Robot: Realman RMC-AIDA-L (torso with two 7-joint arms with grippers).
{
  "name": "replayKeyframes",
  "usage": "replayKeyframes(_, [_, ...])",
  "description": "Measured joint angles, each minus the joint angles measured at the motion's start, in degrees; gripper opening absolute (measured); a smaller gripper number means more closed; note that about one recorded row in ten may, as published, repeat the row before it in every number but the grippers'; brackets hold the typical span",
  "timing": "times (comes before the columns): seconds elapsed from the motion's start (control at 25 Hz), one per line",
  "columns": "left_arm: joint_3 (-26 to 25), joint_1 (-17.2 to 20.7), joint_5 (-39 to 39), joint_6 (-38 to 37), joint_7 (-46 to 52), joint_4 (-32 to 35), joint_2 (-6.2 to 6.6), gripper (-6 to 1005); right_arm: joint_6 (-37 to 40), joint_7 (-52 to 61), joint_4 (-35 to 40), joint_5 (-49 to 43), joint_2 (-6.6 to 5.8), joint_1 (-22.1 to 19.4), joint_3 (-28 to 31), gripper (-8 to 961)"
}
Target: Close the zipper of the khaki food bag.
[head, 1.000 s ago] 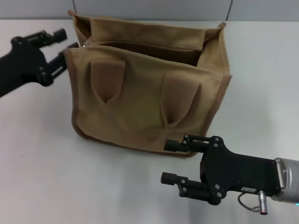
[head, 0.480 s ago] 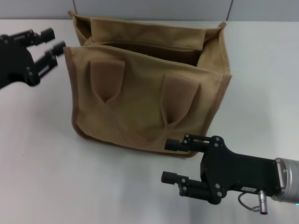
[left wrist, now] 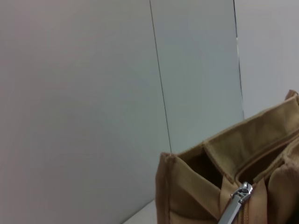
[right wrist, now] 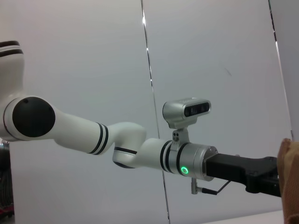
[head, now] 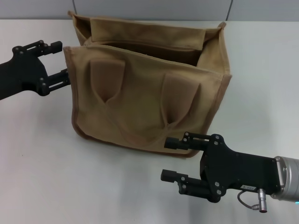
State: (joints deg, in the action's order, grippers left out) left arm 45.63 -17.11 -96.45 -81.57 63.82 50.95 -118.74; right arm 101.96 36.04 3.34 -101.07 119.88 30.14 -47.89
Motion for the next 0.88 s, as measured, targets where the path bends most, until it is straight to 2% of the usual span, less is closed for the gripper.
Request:
replayKeyframes(0.16, [0.0, -0.9, 0.5, 0.6, 0.0, -0.2, -0.28, 681, -0.1, 0.0, 0.0, 0.0, 0.00, 0.0, 0.1, 607])
replayKeyframes(0.36, [0.2, -1.9, 4.9, 3.8, 0.1, -2.8, -0.36, 668, -0.1, 0.0, 0.0, 0.0, 0.00, 0.0, 0.2, 607])
replayKeyframes(0.88, [1.9, -1.3, 8.6, 3.5, 0.1, -4.2, -0.28, 663, -1.1, 0.0, 0.0, 0.0, 0.00, 0.2, 0.8, 607])
